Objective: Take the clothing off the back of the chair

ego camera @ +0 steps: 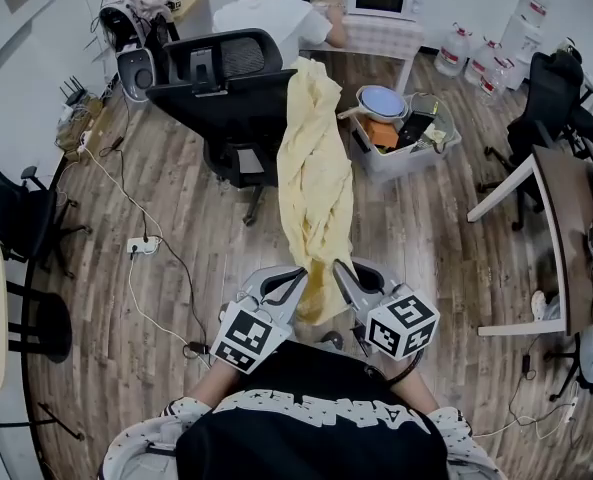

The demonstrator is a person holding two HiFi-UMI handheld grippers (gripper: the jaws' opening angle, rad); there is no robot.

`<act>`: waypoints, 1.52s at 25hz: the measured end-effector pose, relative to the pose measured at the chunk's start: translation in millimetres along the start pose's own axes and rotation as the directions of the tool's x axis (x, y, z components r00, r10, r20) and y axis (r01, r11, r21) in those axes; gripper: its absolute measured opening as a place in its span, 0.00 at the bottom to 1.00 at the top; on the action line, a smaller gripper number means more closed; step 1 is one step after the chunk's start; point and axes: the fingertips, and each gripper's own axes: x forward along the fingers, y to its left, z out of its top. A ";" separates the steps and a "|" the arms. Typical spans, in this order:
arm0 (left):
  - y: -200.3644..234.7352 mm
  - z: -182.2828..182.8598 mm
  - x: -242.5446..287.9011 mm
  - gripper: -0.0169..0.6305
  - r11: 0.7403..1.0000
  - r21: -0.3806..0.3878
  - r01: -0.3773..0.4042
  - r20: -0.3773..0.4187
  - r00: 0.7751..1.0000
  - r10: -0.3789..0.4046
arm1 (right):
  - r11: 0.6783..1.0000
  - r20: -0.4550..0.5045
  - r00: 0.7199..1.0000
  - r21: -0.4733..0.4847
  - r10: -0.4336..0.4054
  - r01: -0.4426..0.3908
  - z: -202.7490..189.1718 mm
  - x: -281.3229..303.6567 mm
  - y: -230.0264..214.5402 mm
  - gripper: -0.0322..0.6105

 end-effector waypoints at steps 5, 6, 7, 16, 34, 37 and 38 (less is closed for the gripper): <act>-2.7 -0.6 3.6 0.03 1.000 0.011 -0.004 -0.009 1.000 0.004 | 1.000 -0.036 0.999 0.005 -0.004 0.004 -8.3 -1.1 -5.4 0.10; -4.0 -1.4 4.8 0.03 1.000 0.014 -0.002 -0.015 1.000 0.002 | 1.000 -0.049 0.999 0.009 -0.012 0.013 -11.8 -1.9 -8.2 0.10; -5.8 -2.5 6.0 0.03 1.000 0.016 0.002 -0.023 1.000 -0.002 | 1.000 -0.061 0.998 0.014 -0.023 0.024 -15.0 -3.3 -11.5 0.10; -22.0 -1.5 14.6 0.03 0.999 0.024 0.042 -0.031 0.999 -0.041 | 0.997 -0.047 0.997 0.044 -0.055 0.057 -18.5 -21.7 -27.2 0.10; -6.4 9.2 13.5 0.03 0.999 0.027 -0.034 -0.015 0.999 0.034 | 0.999 0.000 0.999 -0.001 -0.036 0.036 -0.2 -20.2 -30.5 0.10; -1.7 13.0 13.0 0.03 0.999 0.033 -0.043 -0.011 0.999 0.044 | 1.000 0.003 1.000 -0.010 -0.029 0.029 4.6 -17.4 -30.4 0.10; -1.0 14.0 13.0 0.03 0.998 0.032 -0.046 -0.010 0.999 0.046 | 1.000 0.003 1.000 -0.012 -0.026 0.026 5.5 -17.0 -30.3 0.10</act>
